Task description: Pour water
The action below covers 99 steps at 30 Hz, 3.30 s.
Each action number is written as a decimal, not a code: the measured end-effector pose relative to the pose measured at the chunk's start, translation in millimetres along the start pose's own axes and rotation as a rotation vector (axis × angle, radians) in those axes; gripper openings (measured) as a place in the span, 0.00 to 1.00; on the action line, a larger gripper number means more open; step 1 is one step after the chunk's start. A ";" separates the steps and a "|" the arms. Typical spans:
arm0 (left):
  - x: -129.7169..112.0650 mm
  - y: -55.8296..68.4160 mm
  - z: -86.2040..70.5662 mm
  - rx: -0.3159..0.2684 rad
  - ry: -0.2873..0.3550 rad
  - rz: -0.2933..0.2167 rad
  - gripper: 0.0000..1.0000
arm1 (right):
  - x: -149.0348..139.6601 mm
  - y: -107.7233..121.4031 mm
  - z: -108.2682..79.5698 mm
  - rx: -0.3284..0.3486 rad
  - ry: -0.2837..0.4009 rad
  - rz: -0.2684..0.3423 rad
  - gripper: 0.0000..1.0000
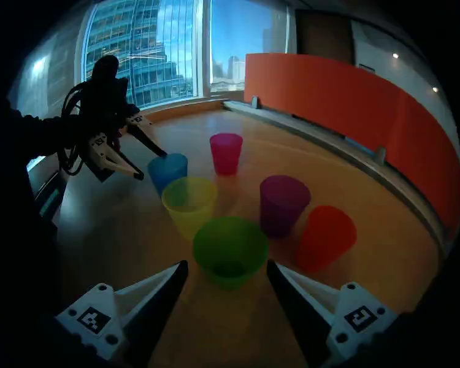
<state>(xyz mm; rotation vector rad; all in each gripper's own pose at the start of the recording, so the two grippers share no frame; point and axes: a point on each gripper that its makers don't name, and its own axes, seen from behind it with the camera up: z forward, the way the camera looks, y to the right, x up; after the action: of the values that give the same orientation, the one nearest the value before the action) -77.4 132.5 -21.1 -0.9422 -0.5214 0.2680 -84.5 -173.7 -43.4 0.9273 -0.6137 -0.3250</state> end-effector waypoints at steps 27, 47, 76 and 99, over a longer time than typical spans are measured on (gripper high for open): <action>1.4 -1.6 34.3 -0.047 -0.016 0.017 0.84 | -2.3 -0.1 26.6 0.046 -0.018 0.005 0.99; 9.8 -1.8 55.3 -0.060 0.003 0.019 0.84 | -0.6 -2.9 36.1 0.070 -0.026 0.003 0.99; 13.4 -0.8 49.3 -0.031 -0.010 0.056 0.84 | 5.3 -7.5 28.2 0.078 -0.006 0.008 0.90; 87.6 6.2 -7.5 0.029 0.140 0.044 0.83 | 65.1 -2.9 -23.1 0.011 0.142 0.018 0.89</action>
<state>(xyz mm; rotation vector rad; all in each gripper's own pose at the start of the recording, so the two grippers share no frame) 0.7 169.1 -3.0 -0.9378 -0.3673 0.2462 -19.1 -193.8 -33.3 0.9463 -0.4932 -0.2373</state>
